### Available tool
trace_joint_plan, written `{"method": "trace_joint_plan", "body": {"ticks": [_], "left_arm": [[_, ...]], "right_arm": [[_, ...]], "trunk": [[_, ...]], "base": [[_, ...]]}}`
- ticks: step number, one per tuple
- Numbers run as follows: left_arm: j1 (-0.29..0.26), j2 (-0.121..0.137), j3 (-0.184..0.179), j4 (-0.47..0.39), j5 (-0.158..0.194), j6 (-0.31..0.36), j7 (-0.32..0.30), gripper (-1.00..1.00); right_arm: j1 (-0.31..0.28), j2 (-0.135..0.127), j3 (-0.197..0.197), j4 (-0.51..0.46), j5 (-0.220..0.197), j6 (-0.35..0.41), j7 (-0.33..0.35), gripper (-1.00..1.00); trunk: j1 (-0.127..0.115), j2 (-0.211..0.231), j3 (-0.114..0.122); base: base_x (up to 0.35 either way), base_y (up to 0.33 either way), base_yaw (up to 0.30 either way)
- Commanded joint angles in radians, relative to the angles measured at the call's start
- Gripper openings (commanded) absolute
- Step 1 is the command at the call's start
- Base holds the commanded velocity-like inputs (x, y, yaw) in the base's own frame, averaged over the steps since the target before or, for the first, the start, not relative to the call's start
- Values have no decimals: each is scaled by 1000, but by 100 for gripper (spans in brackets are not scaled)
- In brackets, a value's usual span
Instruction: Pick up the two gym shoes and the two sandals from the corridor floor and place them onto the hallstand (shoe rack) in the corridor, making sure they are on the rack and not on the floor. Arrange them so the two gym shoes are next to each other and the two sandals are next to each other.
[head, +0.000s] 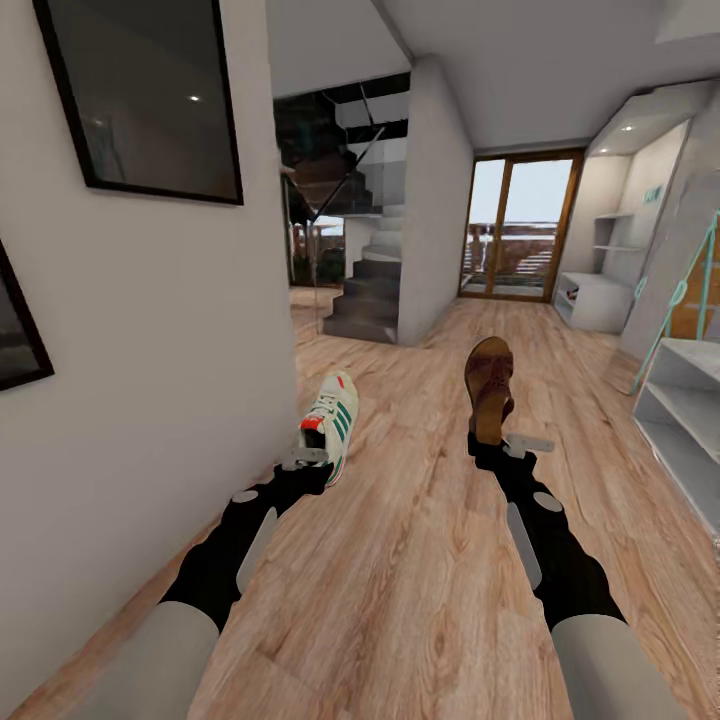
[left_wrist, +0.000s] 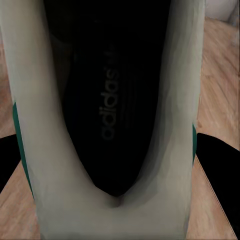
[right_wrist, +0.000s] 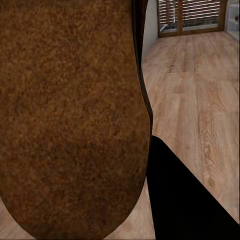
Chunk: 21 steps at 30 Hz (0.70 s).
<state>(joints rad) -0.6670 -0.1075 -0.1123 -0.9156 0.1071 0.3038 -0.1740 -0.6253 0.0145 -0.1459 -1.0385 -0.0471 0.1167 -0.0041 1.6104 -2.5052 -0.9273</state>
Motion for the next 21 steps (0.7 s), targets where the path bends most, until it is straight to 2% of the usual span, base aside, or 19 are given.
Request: {"method": "trace_joint_plan", "body": {"ticks": [1,8,21], "left_arm": [[0,0,0,-2,11,8,-1,-100],[0,0,0,-2,11,8,-1,-100],[0,0,0,-2,10,8,-1,-100]], "right_arm": [[-1,1,-1,-2,-8,6,-1,-100],[-1,1,-1,-2,-8,6,-1,-100],[-1,0,-1,-3,-6,6,-1,-100]], "trunk": [[0,0,-1],[0,0,-1],[0,0,-1]], "base": [[347,0,-298],[347,0,-276],[347,0,-19]]}}
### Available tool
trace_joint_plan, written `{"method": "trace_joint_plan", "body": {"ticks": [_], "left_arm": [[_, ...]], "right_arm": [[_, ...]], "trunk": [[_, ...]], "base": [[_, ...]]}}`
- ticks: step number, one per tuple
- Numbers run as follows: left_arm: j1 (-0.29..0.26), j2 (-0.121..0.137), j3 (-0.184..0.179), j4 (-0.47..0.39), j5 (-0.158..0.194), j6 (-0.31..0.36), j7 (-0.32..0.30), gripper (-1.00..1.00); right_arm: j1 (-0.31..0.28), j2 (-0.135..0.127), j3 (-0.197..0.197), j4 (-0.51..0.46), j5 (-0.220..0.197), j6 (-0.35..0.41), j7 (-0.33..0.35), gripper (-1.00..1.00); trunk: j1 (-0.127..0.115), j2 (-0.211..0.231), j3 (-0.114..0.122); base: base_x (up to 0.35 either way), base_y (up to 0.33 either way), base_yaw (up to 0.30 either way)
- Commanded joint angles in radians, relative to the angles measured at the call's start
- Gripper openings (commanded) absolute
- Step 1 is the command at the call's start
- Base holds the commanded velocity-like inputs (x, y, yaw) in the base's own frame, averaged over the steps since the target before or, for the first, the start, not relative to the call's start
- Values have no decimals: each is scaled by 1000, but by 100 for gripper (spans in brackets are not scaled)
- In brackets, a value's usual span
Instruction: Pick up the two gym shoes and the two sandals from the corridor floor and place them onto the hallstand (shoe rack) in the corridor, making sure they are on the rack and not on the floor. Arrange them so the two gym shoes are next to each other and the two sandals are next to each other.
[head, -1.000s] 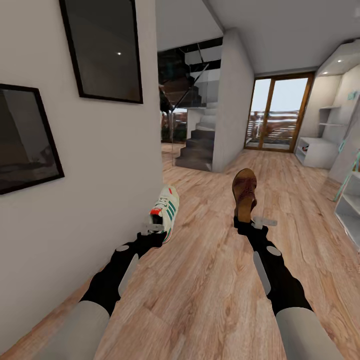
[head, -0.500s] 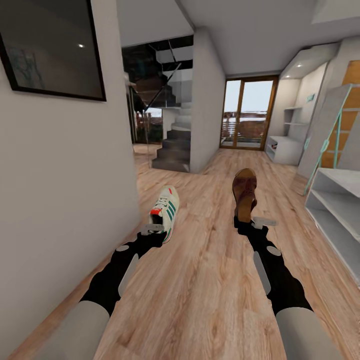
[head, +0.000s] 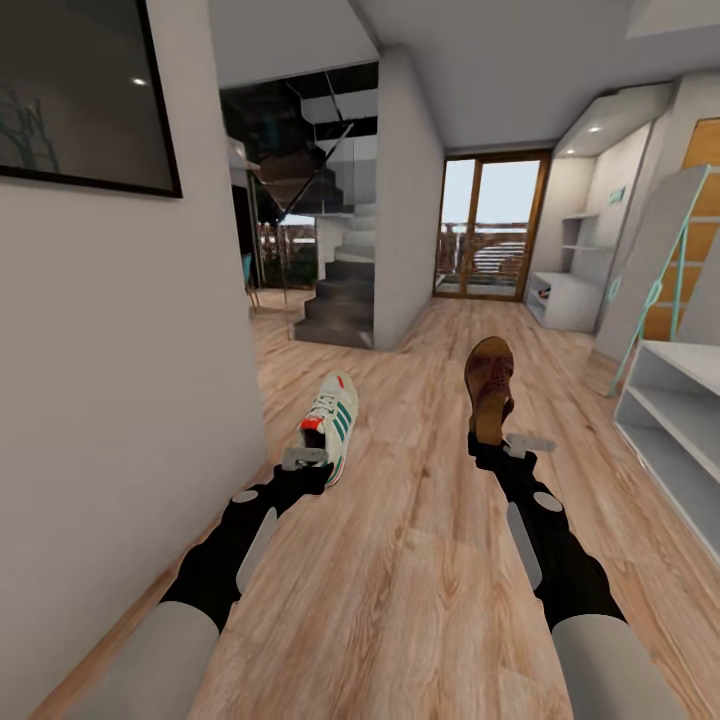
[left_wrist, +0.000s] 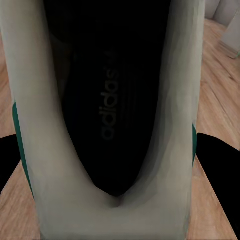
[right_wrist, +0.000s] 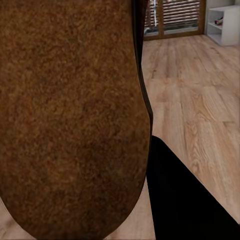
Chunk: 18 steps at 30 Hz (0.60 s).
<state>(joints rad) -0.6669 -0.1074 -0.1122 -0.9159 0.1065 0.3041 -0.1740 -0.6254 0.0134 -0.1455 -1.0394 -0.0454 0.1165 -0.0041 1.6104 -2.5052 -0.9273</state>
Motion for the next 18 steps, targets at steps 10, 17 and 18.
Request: {"method": "trace_joint_plan", "body": {"ticks": [10,17,18], "left_arm": [[0,0,0,-1,11,7,-1,-100],[0,0,0,-2,10,7,-1,-100],[0,0,0,-2,10,7,-1,-100]], "right_arm": [[0,1,0,-4,-7,6,-2,-100],[0,1,0,-4,-7,6,-2,-100],[0,1,0,-4,-7,6,-2,-100]], "trunk": [[0,0,-1],[0,0,-1],[0,0,-1]], "base": [[347,0,-91],[347,0,-294],[347,0,-294]]}}
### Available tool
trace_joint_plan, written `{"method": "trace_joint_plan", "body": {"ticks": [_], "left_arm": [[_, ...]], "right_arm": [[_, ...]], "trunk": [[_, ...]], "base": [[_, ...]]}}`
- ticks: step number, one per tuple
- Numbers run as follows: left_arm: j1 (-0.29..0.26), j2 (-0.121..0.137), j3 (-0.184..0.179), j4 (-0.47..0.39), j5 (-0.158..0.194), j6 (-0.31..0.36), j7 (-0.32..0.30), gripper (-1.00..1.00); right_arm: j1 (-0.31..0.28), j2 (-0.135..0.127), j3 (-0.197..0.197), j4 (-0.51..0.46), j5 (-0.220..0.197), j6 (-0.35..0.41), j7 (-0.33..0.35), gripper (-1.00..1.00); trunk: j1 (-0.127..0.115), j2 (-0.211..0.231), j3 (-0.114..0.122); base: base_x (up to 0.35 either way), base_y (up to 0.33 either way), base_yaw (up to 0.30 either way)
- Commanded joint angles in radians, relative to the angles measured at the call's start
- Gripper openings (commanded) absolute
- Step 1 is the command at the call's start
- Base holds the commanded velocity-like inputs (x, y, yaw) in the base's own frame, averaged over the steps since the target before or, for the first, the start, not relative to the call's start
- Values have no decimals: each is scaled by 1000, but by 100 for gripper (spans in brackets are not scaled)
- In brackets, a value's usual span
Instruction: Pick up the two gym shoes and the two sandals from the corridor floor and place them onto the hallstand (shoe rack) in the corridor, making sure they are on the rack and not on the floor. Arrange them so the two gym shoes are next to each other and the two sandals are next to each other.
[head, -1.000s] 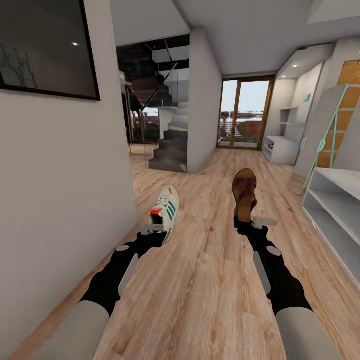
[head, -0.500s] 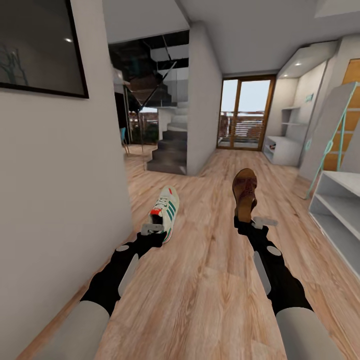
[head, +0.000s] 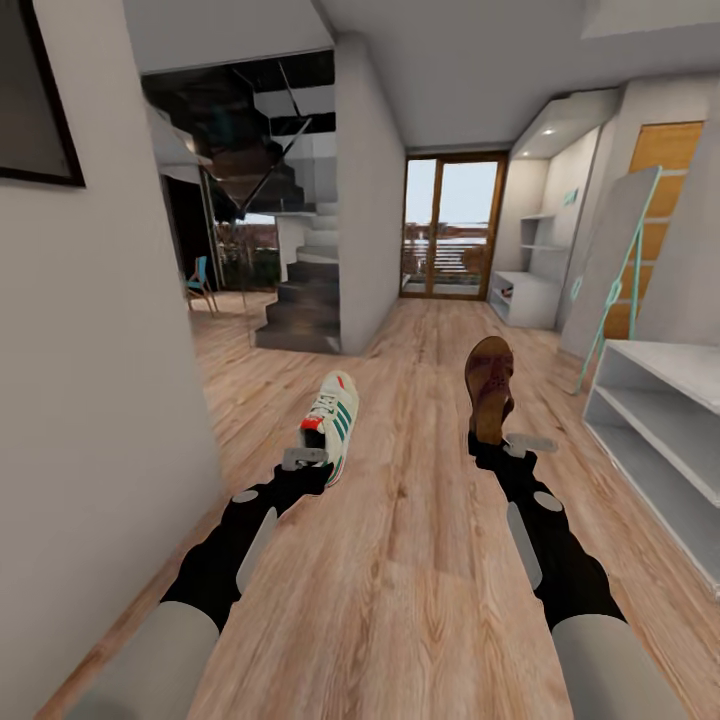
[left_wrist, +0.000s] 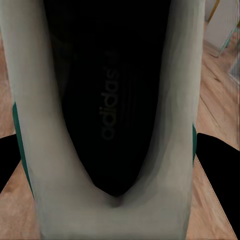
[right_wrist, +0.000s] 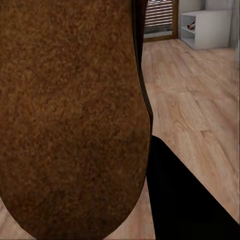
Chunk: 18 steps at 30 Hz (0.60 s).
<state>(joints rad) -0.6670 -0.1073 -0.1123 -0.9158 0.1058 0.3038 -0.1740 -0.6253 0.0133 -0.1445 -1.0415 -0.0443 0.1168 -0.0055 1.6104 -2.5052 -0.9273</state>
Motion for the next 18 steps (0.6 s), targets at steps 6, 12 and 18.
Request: {"method": "trace_joint_plan", "body": {"ticks": [6,12,18], "left_arm": [[0,0,0,-2,11,8,-1,-100],[0,0,0,-2,11,8,-1,-100],[0,0,0,-2,12,8,-1,-100]], "right_arm": [[-1,1,0,-2,-4,7,-1,-100],[-1,2,0,-1,-2,7,-1,-100],[-1,2,0,-1,-2,7,-1,-100]], "trunk": [[0,0,-1],[0,0,-1],[0,0,-1]], "base": [[347,0,-236],[347,0,-45],[347,0,-2]]}}
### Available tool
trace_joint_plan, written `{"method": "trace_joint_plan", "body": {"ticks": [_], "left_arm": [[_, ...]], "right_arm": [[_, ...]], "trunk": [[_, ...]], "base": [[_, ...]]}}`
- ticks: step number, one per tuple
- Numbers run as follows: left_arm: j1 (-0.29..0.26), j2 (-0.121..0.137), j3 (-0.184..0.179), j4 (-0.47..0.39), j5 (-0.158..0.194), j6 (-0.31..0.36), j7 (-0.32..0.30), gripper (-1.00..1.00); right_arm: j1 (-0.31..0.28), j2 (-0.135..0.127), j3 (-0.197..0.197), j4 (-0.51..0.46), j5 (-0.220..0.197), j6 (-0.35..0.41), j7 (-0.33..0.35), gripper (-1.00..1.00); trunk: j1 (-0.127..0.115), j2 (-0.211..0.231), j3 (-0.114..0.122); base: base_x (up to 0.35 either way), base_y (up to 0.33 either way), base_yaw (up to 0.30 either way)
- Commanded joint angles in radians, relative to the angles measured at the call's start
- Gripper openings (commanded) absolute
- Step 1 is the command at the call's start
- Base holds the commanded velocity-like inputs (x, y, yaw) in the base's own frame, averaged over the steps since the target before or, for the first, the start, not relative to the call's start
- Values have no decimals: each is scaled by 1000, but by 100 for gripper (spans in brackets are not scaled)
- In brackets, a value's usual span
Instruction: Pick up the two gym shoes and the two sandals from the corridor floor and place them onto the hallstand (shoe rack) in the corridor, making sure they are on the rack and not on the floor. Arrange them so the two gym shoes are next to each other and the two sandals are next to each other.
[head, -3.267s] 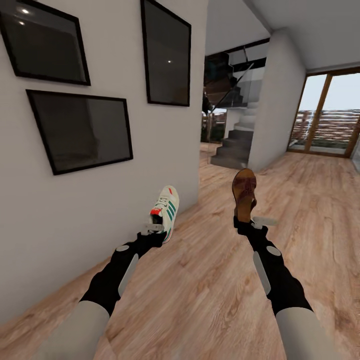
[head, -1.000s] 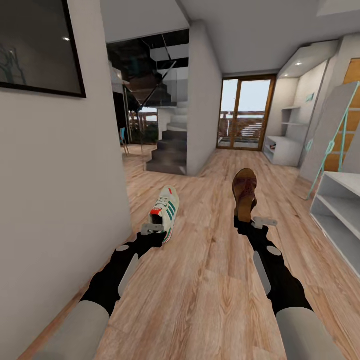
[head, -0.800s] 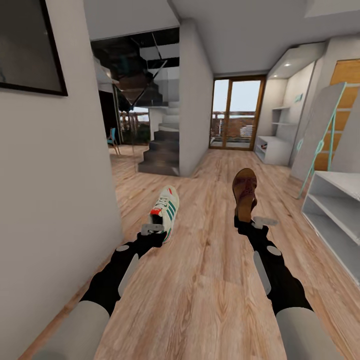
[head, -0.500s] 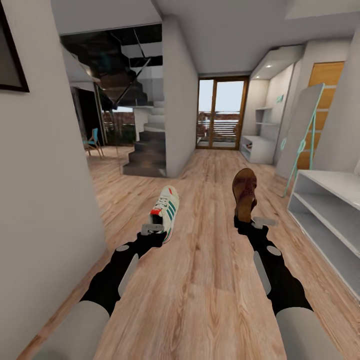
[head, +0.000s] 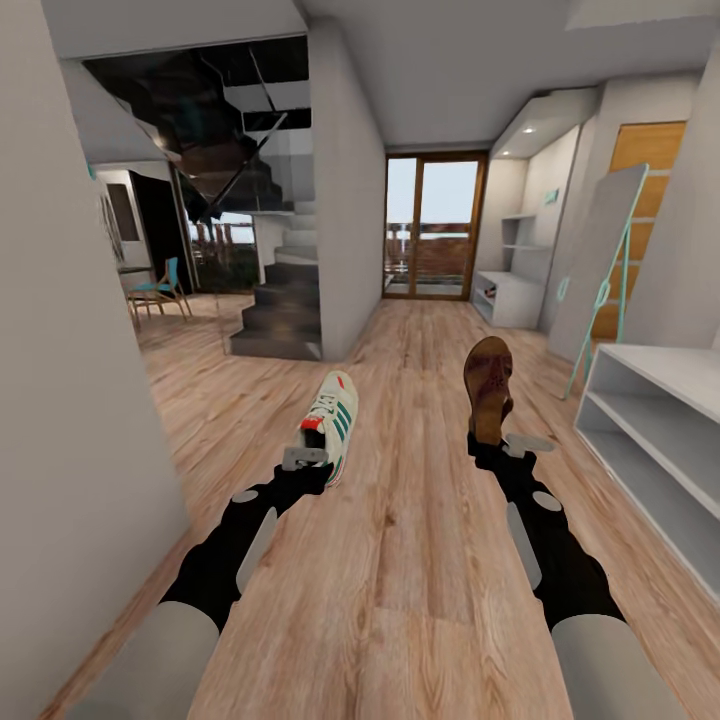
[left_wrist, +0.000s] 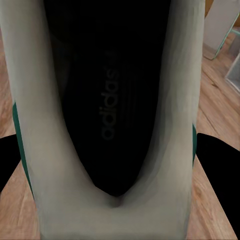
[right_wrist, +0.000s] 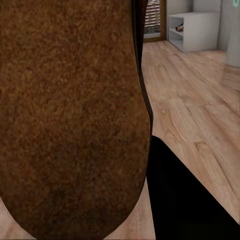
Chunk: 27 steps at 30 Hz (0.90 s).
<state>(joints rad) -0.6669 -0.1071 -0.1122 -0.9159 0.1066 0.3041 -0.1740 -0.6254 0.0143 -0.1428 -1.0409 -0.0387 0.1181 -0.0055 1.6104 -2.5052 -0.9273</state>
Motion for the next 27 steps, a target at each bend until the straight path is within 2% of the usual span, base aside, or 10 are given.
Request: {"method": "trace_joint_plan", "body": {"ticks": [1,11,20,27], "left_arm": [[0,0,0,-1,11,7,-1,-100],[0,0,0,-1,11,7,-1,-100],[0,0,0,-1,11,7,-1,-100],[0,0,0,-2,10,7,-1,-100]], "right_arm": [[0,1,-1,-2,-7,6,-1,-100],[0,1,-1,-2,-7,6,-1,-100],[0,1,-1,-3,-8,6,-1,-100],[0,1,-1,-4,-7,6,-1,-100]], "trunk": [[0,0,-1],[0,0,-1],[0,0,-1],[0,0,-1]], "base": [[347,0,0],[347,0,-3],[347,0,-252],[347,0,-50]]}}
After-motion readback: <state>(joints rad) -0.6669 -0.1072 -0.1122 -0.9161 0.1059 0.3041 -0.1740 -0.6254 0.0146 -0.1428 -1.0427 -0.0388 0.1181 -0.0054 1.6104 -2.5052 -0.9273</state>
